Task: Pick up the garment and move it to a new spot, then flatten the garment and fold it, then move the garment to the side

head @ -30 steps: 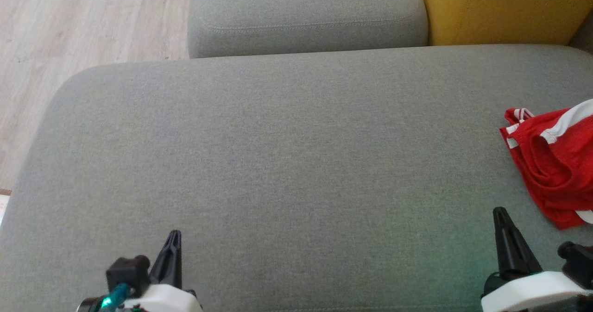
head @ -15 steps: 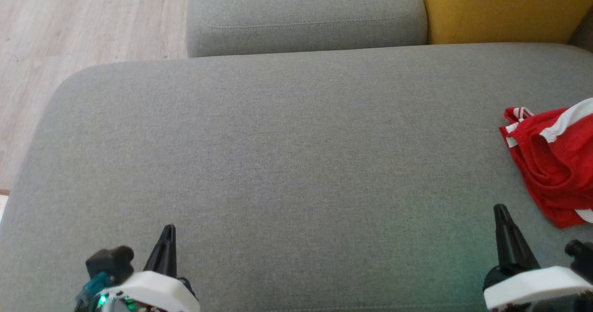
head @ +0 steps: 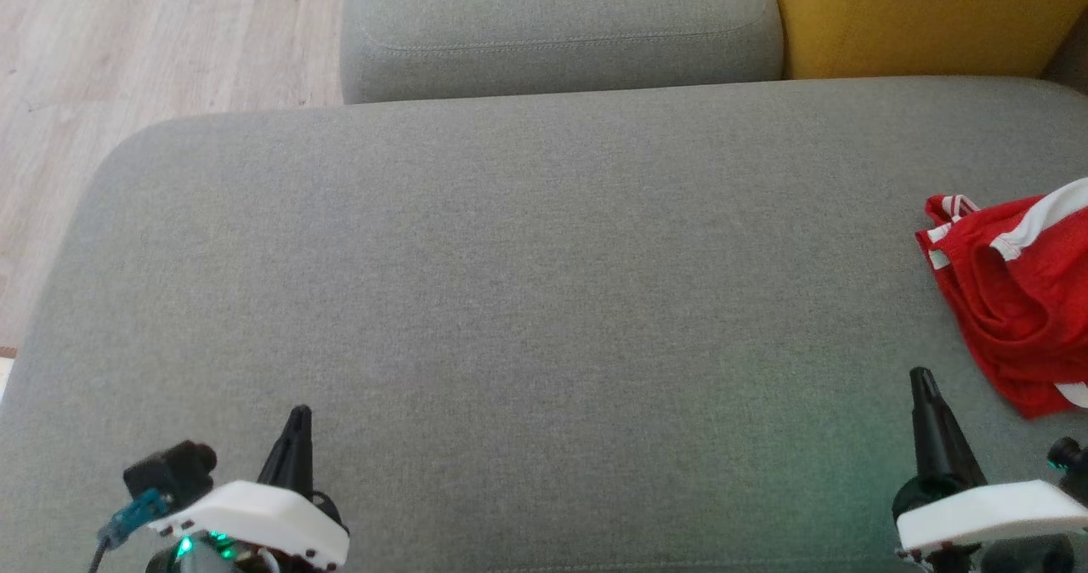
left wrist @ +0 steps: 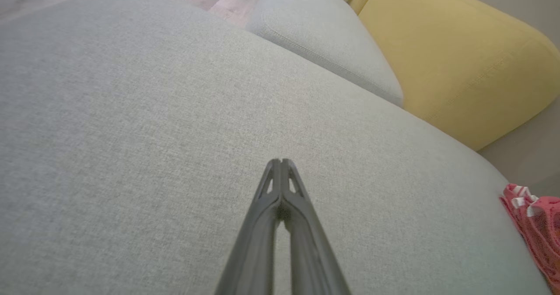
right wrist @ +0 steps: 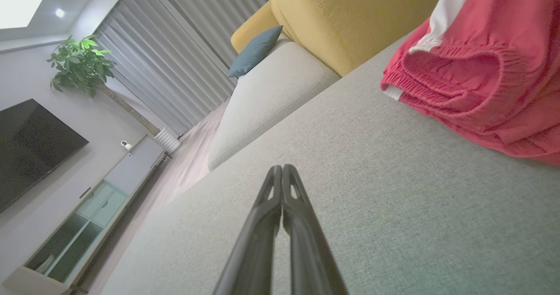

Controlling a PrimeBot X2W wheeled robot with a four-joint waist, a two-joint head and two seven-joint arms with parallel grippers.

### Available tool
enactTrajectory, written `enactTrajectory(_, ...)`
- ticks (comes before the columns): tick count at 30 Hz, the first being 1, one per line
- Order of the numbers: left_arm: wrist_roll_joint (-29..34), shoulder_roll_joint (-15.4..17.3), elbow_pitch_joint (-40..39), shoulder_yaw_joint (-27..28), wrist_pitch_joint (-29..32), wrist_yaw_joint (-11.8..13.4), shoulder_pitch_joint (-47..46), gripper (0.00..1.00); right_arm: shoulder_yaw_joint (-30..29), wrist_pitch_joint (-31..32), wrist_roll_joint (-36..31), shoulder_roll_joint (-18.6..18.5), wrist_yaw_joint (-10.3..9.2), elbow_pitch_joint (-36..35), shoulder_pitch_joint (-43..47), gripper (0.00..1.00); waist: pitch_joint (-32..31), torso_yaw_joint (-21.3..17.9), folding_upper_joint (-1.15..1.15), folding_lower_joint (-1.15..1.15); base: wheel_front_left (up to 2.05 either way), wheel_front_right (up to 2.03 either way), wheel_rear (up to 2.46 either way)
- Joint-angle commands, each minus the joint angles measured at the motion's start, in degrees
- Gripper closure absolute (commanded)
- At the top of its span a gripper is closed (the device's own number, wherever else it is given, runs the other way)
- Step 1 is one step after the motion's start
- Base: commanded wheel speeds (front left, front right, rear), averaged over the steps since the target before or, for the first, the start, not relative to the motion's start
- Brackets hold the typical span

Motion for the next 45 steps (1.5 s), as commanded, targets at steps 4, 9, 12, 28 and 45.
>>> enactTrajectory(4, -3.3, 0.1, -1.4, 2.6, 0.5, -1.2, -3.4, 1.00, 0.3, -0.1, 3.6, -1.3, -0.02, -1.0, -3.9, 1.00, 0.1, 0.0, 0.00, 0.00, 0.00, 0.00, 0.00)
enactTrajectory(9, -6.4, -0.4, -1.0, 3.8, 1.2, -2.3, -3.8, 1.00, 0.3, 0.0, 6.9, -1.4, -0.02, -0.2, -4.7, 1.00, 0.1, -0.1, 0.00, 0.00, 0.00, 0.00, 0.00)
enactTrajectory(12, -8.3, -0.7, -0.8, 4.6, 1.6, -3.0, -4.1, 1.00, 0.2, 0.1, 8.9, -1.5, -0.02, 0.3, -5.1, 1.00, 0.2, -0.1, 0.00, 0.00, 0.00, 0.00, 0.00)
enactTrajectory(28, -18.3, -2.4, 0.5, 8.5, 3.8, -6.4, -5.5, 1.00, 0.1, 0.5, 19.5, -1.6, -0.02, 3.0, -7.5, 1.00, 0.4, -0.2, 0.00, 0.00, 0.00, 0.00, 0.00)
enactTrajectory(45, -28.2, -4.1, 1.7, 12.6, 6.1, -9.9, -6.9, 1.00, -0.2, 0.9, 30.0, -1.7, -0.03, 5.7, -9.9, 1.00, 0.6, -0.4, 0.00, 0.00, 0.00, 0.00, 0.00)
